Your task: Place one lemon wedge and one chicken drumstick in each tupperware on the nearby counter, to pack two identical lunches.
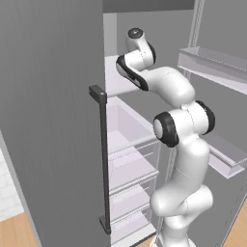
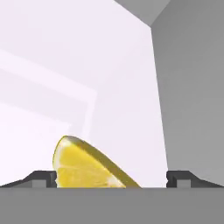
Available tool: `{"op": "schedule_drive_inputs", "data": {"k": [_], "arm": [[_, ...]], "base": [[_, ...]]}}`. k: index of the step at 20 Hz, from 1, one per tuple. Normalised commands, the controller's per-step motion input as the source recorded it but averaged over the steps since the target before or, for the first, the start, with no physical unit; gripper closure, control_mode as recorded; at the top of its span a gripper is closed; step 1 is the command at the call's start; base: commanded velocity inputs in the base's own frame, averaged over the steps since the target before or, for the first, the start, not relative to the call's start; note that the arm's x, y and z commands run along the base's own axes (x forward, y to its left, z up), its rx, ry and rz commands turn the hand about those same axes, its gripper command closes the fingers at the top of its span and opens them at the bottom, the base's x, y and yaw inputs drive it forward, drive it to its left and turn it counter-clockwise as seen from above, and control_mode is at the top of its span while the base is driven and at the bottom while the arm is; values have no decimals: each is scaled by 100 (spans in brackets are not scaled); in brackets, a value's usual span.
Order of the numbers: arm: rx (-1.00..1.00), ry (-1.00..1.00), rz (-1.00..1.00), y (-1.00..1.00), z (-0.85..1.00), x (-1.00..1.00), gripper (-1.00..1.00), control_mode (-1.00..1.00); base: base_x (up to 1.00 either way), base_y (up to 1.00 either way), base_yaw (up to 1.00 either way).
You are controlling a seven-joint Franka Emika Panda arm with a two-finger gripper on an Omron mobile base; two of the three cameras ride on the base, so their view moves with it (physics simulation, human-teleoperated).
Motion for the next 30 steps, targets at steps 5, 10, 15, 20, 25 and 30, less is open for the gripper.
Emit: {"op": "schedule_drive_inputs", "data": {"k": [5,10,15,20,25,30], "arm": [[0,17,2,0,-15,30,-100,-100],[0,10,3,0,-36,10,100,-100],[2,-4,1,-36,-41,-52,100,-100],[6,-2,0,-18,-9,-18,100,-100],[-3,-10,0,7,-16,-31,100,-100],[-3,-65,0,42,10,-81,100,-100]], "base": [[0,0,0],[0,0,0],[0,0,0],[0,0,0],[0,0,0],[0,0,0]]}}
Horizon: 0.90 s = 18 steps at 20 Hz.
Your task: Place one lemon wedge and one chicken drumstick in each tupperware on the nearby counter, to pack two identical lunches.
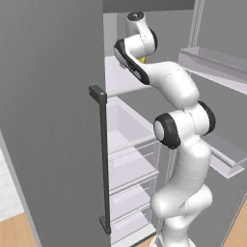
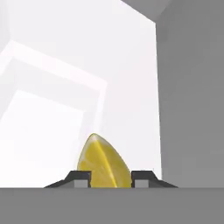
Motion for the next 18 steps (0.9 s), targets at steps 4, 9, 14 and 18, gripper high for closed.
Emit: {"op": "schedule_drive_inputs", "data": {"k": [4,9,14,18], "arm": [[2,-68,0,9,23,-100,100,-100],[8,-64,0,3,0,-100,100,-100],[28,-38,0,0,48,-100,100,-100],[26,-1,0,8,84,-100,100,-100]], "base": [[0,0,0],[0,0,0],[0,0,0],[0,0,0]]}}
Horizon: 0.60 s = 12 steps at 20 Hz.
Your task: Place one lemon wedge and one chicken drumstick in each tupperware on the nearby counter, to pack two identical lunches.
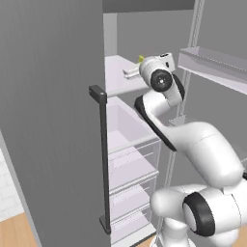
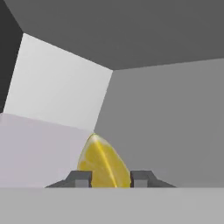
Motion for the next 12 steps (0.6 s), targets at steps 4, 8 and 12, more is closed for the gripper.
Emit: {"op": "schedule_drive_inputs", "data": {"k": [4,8,12], "arm": [[13,36,0,35,36,-100,100,-100],[1,28,0,51,-24,-100,100,-100],[2,17,0,36,-45,-75,100,100]], "base": [[0,0,0],[0,0,0],[-25,10,0]]}}
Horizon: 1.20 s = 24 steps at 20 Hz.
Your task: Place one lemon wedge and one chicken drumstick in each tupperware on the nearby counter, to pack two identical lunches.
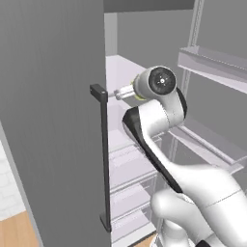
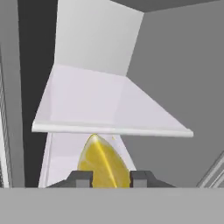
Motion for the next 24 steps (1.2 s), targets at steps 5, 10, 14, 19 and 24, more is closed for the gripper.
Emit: {"op": "schedule_drive_inputs", "data": {"k": [5,10,14,19,24], "arm": [[0,0,0,0,0,0,100,100],[0,0,0,0,0,0,100,100],[0,0,0,0,0,0,100,100],[0,0,0,0,0,0,100,100],[0,0,0,0,0,0,100,100]], "base": [[-100,15,0],[-100,-25,-11],[-100,-36,-43],[-84,-27,-69],[-55,-45,-76]]}}
